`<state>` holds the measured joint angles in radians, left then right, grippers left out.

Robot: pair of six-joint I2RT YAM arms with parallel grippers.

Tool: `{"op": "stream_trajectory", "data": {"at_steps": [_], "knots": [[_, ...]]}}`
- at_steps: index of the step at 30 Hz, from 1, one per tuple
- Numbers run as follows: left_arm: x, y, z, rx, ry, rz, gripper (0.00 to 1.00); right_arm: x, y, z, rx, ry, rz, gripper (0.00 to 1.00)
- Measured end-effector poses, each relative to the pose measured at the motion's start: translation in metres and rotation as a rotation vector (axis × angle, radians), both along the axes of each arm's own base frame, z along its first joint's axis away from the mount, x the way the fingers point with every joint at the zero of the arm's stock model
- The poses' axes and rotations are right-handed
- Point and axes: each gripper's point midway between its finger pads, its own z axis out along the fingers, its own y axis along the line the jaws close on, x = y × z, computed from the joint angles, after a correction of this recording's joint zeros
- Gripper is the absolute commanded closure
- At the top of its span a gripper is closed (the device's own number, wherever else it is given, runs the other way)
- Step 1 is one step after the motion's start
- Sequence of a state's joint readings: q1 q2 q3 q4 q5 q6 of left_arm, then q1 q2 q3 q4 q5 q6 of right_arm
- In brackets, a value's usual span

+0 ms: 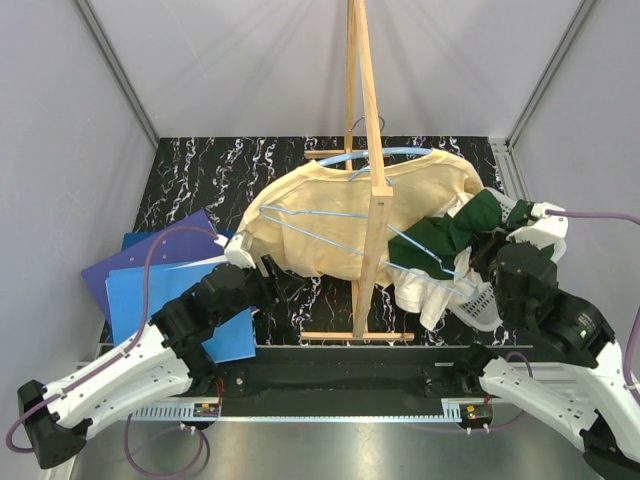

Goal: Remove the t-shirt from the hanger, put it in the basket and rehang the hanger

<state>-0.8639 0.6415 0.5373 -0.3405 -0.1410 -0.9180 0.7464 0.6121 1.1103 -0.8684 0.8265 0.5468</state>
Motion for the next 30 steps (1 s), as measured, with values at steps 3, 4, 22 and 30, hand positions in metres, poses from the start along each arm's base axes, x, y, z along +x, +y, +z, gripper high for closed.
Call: {"op": "stream_trajectory", "data": {"at_steps": [3, 4, 22, 30], "knots": [[-0.001, 0.004, 0.001, 0.003, -0.008, 0.007, 0.30, 0.001, -0.001, 0.022, -0.006, -0.023, 0.006, 1.00], [-0.001, 0.006, 0.002, 0.003, -0.010, 0.010, 0.30, 0.000, -0.002, 0.035, -0.003, -0.042, 0.008, 1.00], [-0.004, 0.014, 0.007, 0.007, -0.029, 0.024, 0.29, 0.076, -0.052, 0.117, -0.341, -0.088, -0.337, 1.00], [-0.009, 0.035, 0.028, 0.000, -0.079, 0.065, 0.28, 0.126, -0.109, 0.062, -0.334, 0.107, -0.505, 1.00]]}}
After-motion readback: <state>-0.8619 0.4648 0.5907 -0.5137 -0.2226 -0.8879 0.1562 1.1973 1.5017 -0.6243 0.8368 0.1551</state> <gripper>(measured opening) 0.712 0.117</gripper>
